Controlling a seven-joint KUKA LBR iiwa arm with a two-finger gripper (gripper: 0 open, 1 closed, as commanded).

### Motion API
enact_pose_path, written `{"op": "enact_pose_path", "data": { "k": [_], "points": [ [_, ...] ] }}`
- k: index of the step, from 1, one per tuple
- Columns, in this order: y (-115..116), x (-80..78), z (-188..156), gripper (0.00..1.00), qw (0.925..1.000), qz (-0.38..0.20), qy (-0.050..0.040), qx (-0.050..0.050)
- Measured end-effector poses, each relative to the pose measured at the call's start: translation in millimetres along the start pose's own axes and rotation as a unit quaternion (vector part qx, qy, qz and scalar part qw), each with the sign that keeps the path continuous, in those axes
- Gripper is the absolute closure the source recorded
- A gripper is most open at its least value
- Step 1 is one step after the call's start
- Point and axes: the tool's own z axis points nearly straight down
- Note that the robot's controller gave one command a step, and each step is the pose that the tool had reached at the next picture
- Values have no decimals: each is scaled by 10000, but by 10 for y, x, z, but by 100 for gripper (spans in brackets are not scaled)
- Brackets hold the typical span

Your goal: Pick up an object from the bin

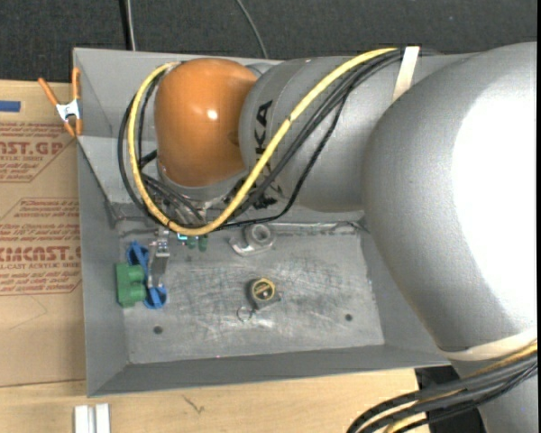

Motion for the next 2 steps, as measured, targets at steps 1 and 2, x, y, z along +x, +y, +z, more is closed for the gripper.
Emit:
{"op": "enact_pose_path", "data": {
  "k": [1,2],
  "points": [
    [-55,-86,915,0,8965,-4430,-86,-3],
    [-31,-51,637,0,7532,-6577,-47,16]
  ]
}}
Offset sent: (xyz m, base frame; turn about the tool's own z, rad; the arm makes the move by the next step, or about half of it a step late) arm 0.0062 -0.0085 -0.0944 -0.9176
